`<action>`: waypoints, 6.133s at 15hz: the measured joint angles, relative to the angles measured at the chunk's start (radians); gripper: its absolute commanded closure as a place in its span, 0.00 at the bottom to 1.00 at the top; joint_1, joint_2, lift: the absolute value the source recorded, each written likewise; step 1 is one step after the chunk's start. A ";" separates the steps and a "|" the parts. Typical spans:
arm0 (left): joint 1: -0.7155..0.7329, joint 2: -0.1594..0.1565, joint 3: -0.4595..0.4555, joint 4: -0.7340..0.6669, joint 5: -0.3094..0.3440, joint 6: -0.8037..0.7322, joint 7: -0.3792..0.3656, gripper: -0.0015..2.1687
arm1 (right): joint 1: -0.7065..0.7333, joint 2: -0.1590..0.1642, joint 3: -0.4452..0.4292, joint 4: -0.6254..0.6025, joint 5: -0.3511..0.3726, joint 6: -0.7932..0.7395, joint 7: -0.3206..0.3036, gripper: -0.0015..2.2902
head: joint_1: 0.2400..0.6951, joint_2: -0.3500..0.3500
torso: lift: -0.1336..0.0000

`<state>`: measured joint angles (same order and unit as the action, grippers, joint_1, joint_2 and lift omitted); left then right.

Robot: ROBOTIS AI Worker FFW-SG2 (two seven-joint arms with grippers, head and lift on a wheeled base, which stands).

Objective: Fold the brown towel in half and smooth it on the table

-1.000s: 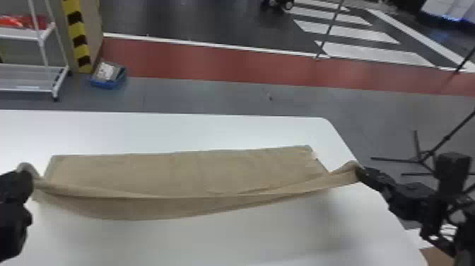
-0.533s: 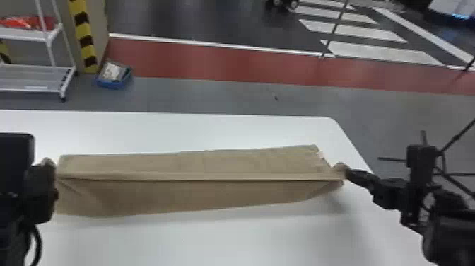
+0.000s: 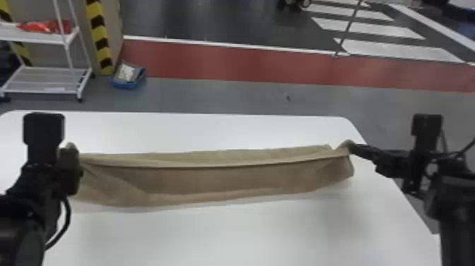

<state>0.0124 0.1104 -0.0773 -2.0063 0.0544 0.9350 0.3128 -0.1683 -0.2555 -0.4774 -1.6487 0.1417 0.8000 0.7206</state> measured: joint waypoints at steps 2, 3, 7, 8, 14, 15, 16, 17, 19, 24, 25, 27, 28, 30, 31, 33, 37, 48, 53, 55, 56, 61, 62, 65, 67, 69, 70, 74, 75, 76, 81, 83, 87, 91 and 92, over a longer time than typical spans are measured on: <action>-0.050 -0.001 -0.005 0.073 0.000 0.000 -0.001 0.66 | -0.058 -0.004 0.049 0.084 0.032 -0.003 -0.015 0.60 | 1.00 0.24 | 0.10; -0.071 -0.002 -0.008 0.108 0.001 -0.001 -0.001 0.66 | -0.079 -0.005 0.070 0.122 0.043 -0.011 -0.025 0.60 | 1.00 0.26 | 0.10; -0.139 -0.012 -0.011 0.239 0.003 -0.071 0.015 0.66 | -0.156 -0.008 0.098 0.276 0.060 -0.098 -0.068 0.60 | 1.00 0.27 | 0.10; -0.141 -0.013 -0.005 0.249 0.006 -0.090 0.024 0.66 | -0.163 -0.009 0.092 0.292 0.055 -0.118 -0.072 0.60 | 1.00 0.27 | 0.10; -0.144 -0.012 -0.004 0.243 0.011 -0.119 0.022 0.66 | -0.166 -0.034 0.060 0.313 0.026 -0.137 -0.073 0.60 | 1.00 0.25 | 0.10; -0.152 -0.012 -0.009 0.252 0.009 -0.118 0.020 0.62 | -0.166 -0.034 0.066 0.316 0.030 -0.136 -0.073 0.58 | 1.00 0.24 | 0.10; -0.164 -0.012 -0.017 0.269 0.007 -0.116 0.017 0.43 | -0.167 -0.035 0.078 0.322 0.035 -0.138 -0.075 0.40 | 1.00 0.24 | 0.10; -0.176 -0.012 -0.026 0.288 0.004 -0.114 0.014 0.05 | -0.170 -0.034 0.090 0.327 0.038 -0.142 -0.085 0.09 | 1.00 0.25 | 0.10; -0.207 -0.013 -0.046 0.342 0.000 -0.116 0.003 0.00 | -0.176 -0.034 0.116 0.348 0.041 -0.164 -0.139 0.00 | 1.00 0.24 | 0.10; -0.320 -0.021 -0.084 0.565 -0.070 -0.150 0.006 0.00 | -0.211 -0.035 0.149 0.440 0.034 -0.259 -0.209 0.02 | 1.00 0.25 | 0.10; -0.318 -0.018 -0.072 0.580 -0.080 -0.190 0.003 0.00 | -0.212 -0.040 0.143 0.452 0.028 -0.279 -0.209 0.02 | 1.00 0.26 | 0.10; -0.275 -0.010 -0.024 0.581 -0.089 -0.307 -0.023 0.03 | -0.201 -0.063 0.130 0.470 0.003 -0.302 -0.195 0.04 | 1.00 0.26 | 0.10; -0.249 -0.010 0.005 0.563 -0.090 -0.343 -0.050 0.03 | -0.191 -0.075 0.122 0.473 -0.008 -0.308 -0.165 0.04 | 1.00 0.27 | 0.10; -0.186 -0.009 0.069 0.489 -0.078 -0.366 -0.156 0.03 | -0.165 -0.098 0.095 0.474 -0.016 -0.335 -0.088 0.06 | 1.00 0.27 | 0.10; -0.157 -0.008 0.098 0.449 -0.064 -0.368 -0.217 0.03 | -0.150 -0.108 0.087 0.474 -0.017 -0.349 -0.075 0.07 | 1.00 0.25 | 0.10; -0.135 -0.003 0.124 0.418 -0.040 -0.369 -0.275 0.03 | -0.129 -0.118 0.079 0.478 -0.016 -0.378 -0.071 0.09 | 1.00 0.24 | 0.10; -0.167 0.013 0.189 0.496 0.035 -0.458 -0.422 0.04 | -0.136 -0.120 0.078 0.568 -0.033 -0.586 -0.061 0.09 | 1.00 0.25 | 0.10; -0.338 0.076 0.179 0.767 0.079 -0.435 -0.591 0.13 | -0.172 -0.099 0.105 0.681 -0.042 -0.725 -0.063 0.10 | 1.00 0.30 | 0.10; -0.351 0.073 0.159 0.800 0.048 -0.440 -0.613 0.19 | -0.174 -0.096 0.134 0.680 -0.042 -0.721 -0.064 0.10 | 1.00 0.30 | 0.10; -0.351 0.073 0.159 0.809 0.033 -0.447 -0.599 0.19 | -0.180 -0.096 0.142 0.680 -0.041 -0.721 -0.064 0.10 | 1.00 0.31 | 0.10; -0.351 0.072 0.159 0.815 0.027 -0.458 -0.593 0.19 | -0.183 -0.096 0.149 0.679 -0.040 -0.721 -0.064 0.10 | 1.00 0.31 | 0.10; -0.353 0.070 0.159 0.843 0.017 -0.510 -0.569 0.25 | -0.202 -0.096 0.207 0.679 -0.032 -0.718 -0.073 0.10 | 1.00 0.35 | 0.10; -0.353 0.069 0.159 0.845 0.017 -0.516 -0.569 0.25 | -0.204 -0.096 0.212 0.679 -0.030 -0.718 -0.073 0.10 | 1.00 0.35 | 0.10; -0.353 0.067 0.155 0.846 0.016 -0.518 -0.573 0.25 | -0.215 -0.096 0.224 0.679 -0.030 -0.718 -0.073 0.10 | 1.00 0.36 | 0.10; -0.354 0.066 0.149 0.847 0.004 -0.518 -0.576 0.25 | -0.219 -0.096 0.226 0.679 -0.030 -0.718 -0.073 0.10 | 1.00 0.35 | 0.10; -0.357 0.062 0.143 0.855 -0.008 -0.518 -0.577 0.33 | -0.224 -0.096 0.232 0.680 -0.029 -0.718 -0.073 0.10 | 1.00 0.35 | 0.10; -0.362 0.061 0.135 0.864 -0.012 -0.518 -0.574 0.33 | -0.227 -0.096 0.236 0.680 -0.029 -0.716 -0.073 0.10 | 1.00 0.35 | 0.10; -0.375 0.059 0.122 0.880 -0.021 -0.525 -0.571 0.34 | -0.233 -0.096 0.237 0.680 -0.026 -0.710 -0.073 0.10 | 1.00 0.35 | 0.10; -0.375 0.058 0.122 0.879 -0.019 -0.528 -0.570 0.34 | -0.234 -0.096 0.237 0.680 -0.025 -0.708 -0.073 0.10 | 1.00 0.35 | 0.10; -0.375 0.056 0.122 0.873 -0.018 -0.531 -0.570 0.44 | -0.235 -0.096 0.237 0.680 -0.023 -0.706 -0.073 0.10 | 1.00 0.35 | 0.10; -0.367 0.048 0.123 0.838 -0.007 -0.560 -0.573 0.51 | -0.235 -0.097 0.234 0.680 -0.012 -0.702 -0.079 0.10 | 1.00 0.33 | 0.10; -0.364 0.046 0.123 0.826 -0.006 -0.561 -0.577 0.64 | -0.232 -0.097 0.231 0.681 -0.011 -0.702 -0.083 0.10 | 1.00 0.32 | 0.10; -0.354 0.043 0.105 0.776 0.017 -0.554 -0.580 0.64 | -0.222 -0.096 0.222 0.688 -0.009 -0.716 -0.143 0.10 | 1.00 0.29 | 0.10; -0.366 0.043 0.042 0.769 0.024 -0.554 -0.570 0.64 | -0.221 -0.093 0.221 0.737 -0.002 -0.763 -0.253 0.16 | 1.00 0.24 | 0.10; -0.373 0.043 0.026 0.769 0.025 -0.556 -0.570 0.64 | -0.227 -0.090 0.223 0.756 0.003 -0.773 -0.297 0.18 | 1.00 0.22 | 0.10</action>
<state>-0.3602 0.1534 -0.0513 -1.2375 0.0789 0.3788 -0.2571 -0.3955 -0.3452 -0.2544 -0.8924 0.1443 0.0270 0.4234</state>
